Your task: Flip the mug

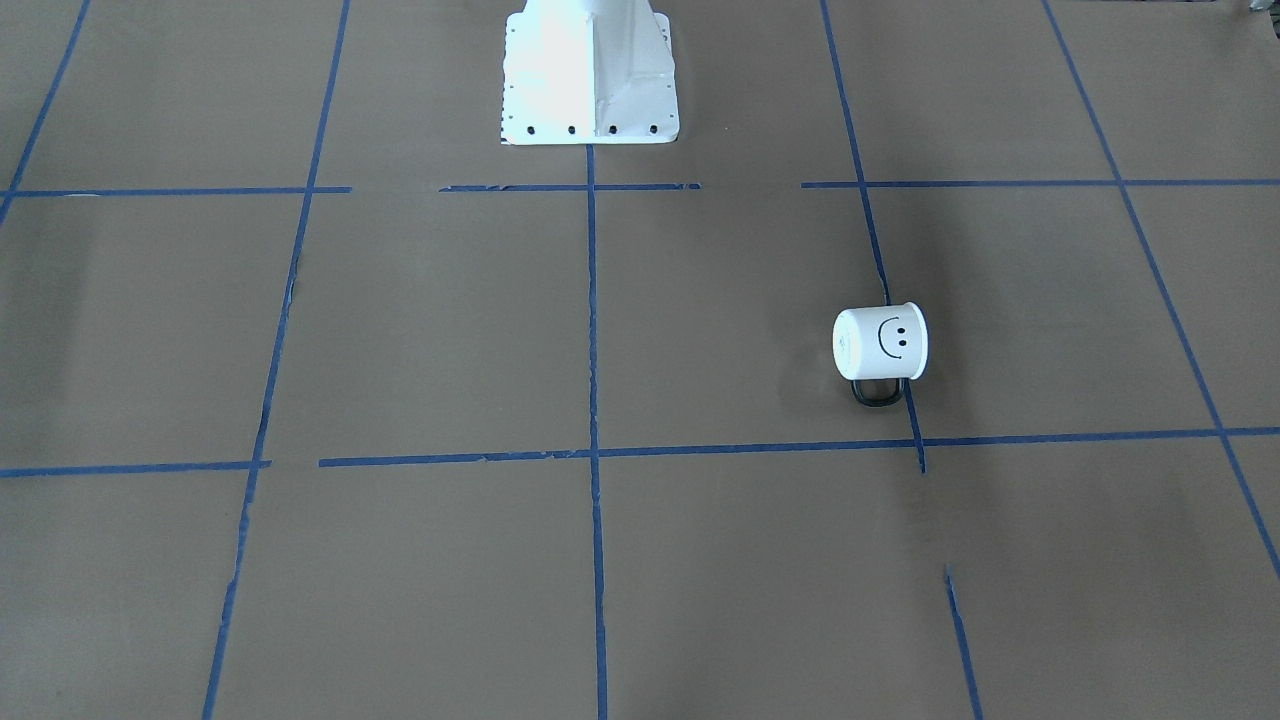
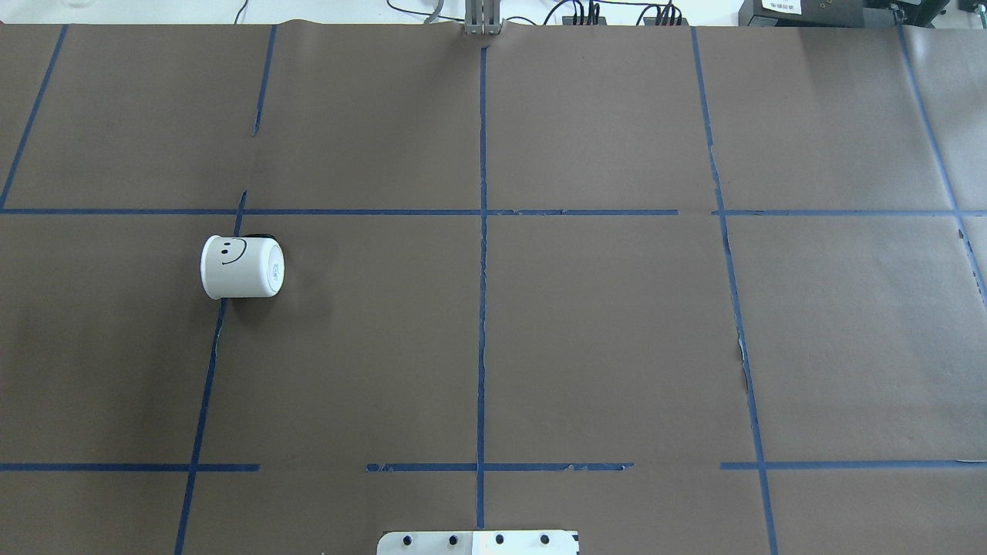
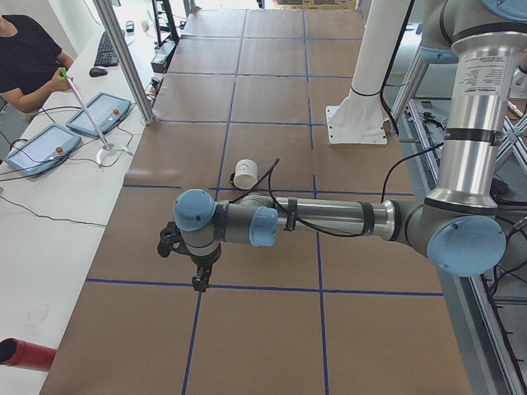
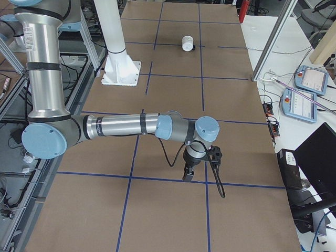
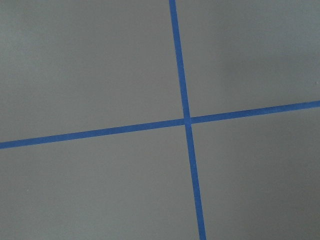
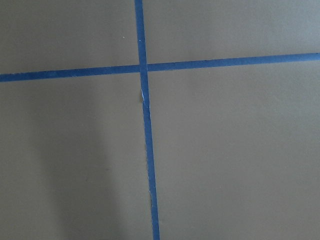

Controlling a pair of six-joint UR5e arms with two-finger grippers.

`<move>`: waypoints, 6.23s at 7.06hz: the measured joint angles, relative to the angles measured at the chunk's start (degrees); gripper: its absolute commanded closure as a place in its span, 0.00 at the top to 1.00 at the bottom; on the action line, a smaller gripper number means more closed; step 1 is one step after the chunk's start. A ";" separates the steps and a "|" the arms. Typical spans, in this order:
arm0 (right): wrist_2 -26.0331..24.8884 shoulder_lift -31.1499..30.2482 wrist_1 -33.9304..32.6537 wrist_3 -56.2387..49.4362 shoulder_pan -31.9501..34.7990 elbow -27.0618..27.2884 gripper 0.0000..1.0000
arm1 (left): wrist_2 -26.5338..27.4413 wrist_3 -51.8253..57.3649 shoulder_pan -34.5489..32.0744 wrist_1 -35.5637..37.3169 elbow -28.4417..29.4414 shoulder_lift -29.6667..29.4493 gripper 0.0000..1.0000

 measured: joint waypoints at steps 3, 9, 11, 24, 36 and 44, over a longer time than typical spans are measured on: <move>0.00 0.00 0.00 0.00 0.00 0.00 1.00 | -2.94 -2.22 5.26 -14.29 1.57 -0.92 1.00; 0.00 0.00 0.00 0.00 0.00 0.00 1.00 | -8.16 -43.28 14.91 -49.08 5.83 -0.68 1.00; 0.00 0.00 0.00 0.00 0.00 0.00 1.00 | -7.82 -58.40 16.79 -61.54 8.29 -0.45 1.00; 0.00 0.00 0.00 0.00 0.00 0.00 1.00 | 10.07 -97.43 42.99 -101.49 15.14 -3.18 1.00; 0.00 0.00 0.00 0.00 0.00 0.00 1.00 | 6.13 -93.02 41.09 -91.88 15.29 -7.96 0.00; 0.00 0.00 0.00 0.00 0.00 0.00 1.00 | -6.83 -110.35 38.70 -75.70 5.11 -17.40 0.00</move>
